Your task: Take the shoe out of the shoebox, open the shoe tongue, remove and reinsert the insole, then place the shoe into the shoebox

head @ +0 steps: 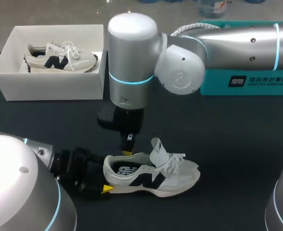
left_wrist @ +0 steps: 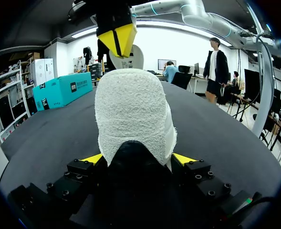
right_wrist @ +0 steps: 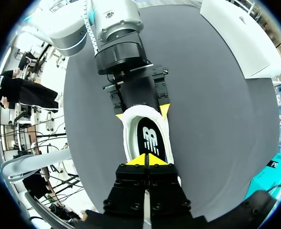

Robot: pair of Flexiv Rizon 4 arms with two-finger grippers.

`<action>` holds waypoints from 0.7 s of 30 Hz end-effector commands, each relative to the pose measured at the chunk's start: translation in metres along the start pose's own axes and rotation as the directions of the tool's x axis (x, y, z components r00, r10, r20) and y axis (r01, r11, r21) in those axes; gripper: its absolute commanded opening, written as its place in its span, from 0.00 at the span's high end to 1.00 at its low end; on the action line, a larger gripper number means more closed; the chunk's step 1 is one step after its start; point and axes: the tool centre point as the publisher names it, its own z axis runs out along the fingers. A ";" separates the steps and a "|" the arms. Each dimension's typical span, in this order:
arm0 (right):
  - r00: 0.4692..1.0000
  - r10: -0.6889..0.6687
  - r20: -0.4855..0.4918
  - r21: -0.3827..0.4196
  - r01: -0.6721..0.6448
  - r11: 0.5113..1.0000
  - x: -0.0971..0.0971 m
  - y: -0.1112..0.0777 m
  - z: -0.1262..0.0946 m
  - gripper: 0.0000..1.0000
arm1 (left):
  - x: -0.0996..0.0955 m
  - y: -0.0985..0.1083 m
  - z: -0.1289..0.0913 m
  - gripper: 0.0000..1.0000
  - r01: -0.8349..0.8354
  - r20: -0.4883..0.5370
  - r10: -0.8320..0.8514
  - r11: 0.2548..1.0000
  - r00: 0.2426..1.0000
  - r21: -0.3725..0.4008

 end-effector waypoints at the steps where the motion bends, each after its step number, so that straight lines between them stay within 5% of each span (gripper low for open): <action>1: 1.000 0.002 -0.008 -0.022 -0.002 1.000 0.000 -0.006 0.014 1.00 | -0.001 0.007 0.001 1.00 0.001 -0.001 -0.001 1.000 1.000 -0.001; 21: 1.000 -0.011 0.027 0.001 0.011 1.000 -0.017 -0.012 0.042 1.00 | -0.001 0.007 0.001 1.00 0.001 -0.001 -0.001 1.000 1.000 -0.001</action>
